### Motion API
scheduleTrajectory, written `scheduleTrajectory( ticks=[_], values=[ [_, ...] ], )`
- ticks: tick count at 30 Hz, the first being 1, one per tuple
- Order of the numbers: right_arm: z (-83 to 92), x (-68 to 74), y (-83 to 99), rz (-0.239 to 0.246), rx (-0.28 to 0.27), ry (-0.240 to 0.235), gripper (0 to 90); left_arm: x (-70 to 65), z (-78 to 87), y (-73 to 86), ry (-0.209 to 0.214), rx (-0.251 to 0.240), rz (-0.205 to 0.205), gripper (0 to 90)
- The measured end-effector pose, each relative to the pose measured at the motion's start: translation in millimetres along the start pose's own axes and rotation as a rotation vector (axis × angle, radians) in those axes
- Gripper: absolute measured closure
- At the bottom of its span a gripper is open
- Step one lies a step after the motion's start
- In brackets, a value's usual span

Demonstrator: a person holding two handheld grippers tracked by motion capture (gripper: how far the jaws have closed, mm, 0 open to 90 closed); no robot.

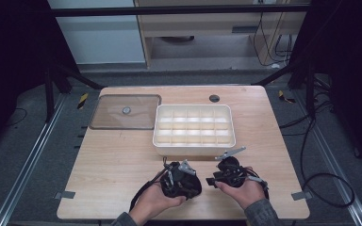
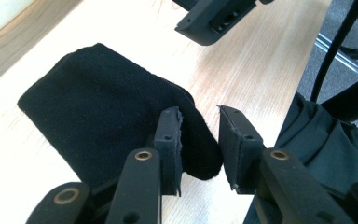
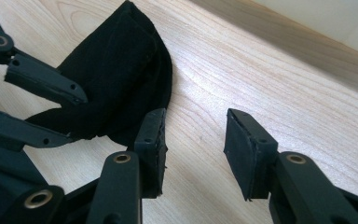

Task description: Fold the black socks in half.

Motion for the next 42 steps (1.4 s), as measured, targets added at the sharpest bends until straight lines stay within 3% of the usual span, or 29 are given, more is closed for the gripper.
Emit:
scheduleTrajectory(
  ticks=[6, 17, 26, 31, 38, 42],
  values=[
    [1.1, -1.9, 1.8, -0.007, -0.004, -0.002, 57.9, -2.1, 0.0, -2.0, -0.008, -0.005, -0.003, 66.9],
    [1.4, -2.8, 2.0, -0.006, -0.004, 0.0, 55.9, 1.5, 2.7, -2.7, -0.011, -0.028, 0.015, 56.3],
    [3.7, -2.5, 1.8, -0.013, -0.009, 0.0, 54.7, 1.0, 12.1, -0.1, -0.023, -0.049, 0.02, 49.4],
    [4.7, -0.8, 0.1, -0.016, -0.007, 0.0, 53.5, 2.2, 19.3, 1.1, -0.039, -0.06, 0.022, 41.2],
    [9.1, 1.3, -4.1, -0.002, -0.022, 0.006, 53.1, 4.6, 23.9, 2.3, -0.021, -0.081, 0.042, 38.8],
    [10.6, 3.1, -5.3, 0.003, -0.02, 0.01, 52.2, 6.8, 30.8, 3.7, -0.046, -0.097, 0.042, 34.6]
  ],
)
Point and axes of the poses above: each handheld gripper's, and its own axes: z roughly backward along the jaws, y roughly out of its underside, x roughly to its left, the point moved 1 cm from there along -z, roughly forward along the jaws, and after that the axes turned 14 degrees about x, right-handed, at the moved point
